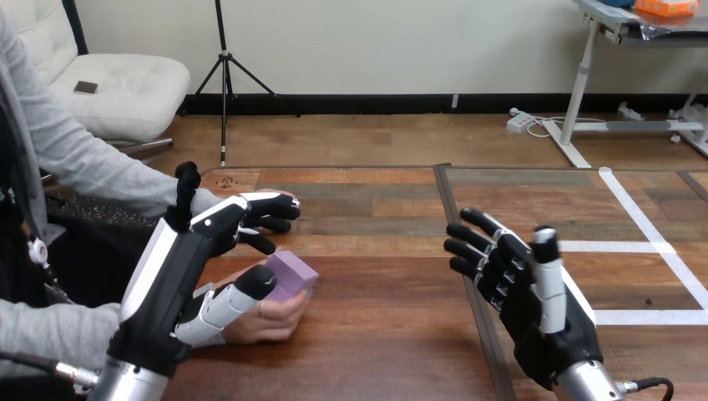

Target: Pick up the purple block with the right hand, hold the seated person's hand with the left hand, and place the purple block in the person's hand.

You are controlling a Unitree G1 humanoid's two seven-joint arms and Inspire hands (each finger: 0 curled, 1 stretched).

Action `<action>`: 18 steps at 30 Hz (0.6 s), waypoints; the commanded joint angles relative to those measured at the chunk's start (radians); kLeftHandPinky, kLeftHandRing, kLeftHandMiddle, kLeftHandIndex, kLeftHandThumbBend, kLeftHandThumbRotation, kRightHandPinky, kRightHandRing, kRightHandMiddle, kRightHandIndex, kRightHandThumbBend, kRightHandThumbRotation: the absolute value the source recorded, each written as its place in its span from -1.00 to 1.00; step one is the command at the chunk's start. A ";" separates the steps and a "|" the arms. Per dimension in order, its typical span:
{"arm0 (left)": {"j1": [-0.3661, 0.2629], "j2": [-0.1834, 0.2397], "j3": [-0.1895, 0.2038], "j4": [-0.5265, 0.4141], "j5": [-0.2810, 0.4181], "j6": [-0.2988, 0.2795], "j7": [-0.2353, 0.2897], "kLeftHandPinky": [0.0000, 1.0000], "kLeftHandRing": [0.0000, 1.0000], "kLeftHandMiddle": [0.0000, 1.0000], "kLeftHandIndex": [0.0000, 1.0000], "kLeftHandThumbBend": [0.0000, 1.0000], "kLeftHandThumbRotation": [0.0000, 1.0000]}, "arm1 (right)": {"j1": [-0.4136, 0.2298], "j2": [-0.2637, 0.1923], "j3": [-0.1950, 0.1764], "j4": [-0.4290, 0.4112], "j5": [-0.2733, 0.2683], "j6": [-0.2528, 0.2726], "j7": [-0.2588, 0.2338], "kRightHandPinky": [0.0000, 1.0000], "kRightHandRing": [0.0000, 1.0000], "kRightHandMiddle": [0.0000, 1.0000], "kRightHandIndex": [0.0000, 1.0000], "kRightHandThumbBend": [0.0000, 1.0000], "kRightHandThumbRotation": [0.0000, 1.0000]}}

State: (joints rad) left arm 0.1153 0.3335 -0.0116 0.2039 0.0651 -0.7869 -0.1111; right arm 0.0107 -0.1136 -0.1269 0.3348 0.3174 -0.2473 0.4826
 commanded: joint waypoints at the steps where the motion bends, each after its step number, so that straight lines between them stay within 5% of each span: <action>1: -0.029 -0.028 0.020 0.021 -0.034 -0.025 0.004 0.20 0.46 0.50 0.46 1.00 1.00 | -0.019 0.012 0.006 -0.090 0.024 -0.001 0.010 0.86 0.78 0.76 0.80 1.00 1.00; 18: -0.032 -0.085 0.022 0.079 -0.079 -0.076 -0.004 0.32 0.55 0.53 0.49 0.81 1.00 | 0.050 0.036 0.028 -0.225 0.026 0.054 -0.035 0.85 0.76 0.74 0.77 1.00 1.00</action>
State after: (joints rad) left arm 0.1165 0.2742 -0.0074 0.2748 0.0040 -0.8356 -0.1231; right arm 0.0687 -0.0968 -0.1113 0.1932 0.3220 -0.2033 0.4573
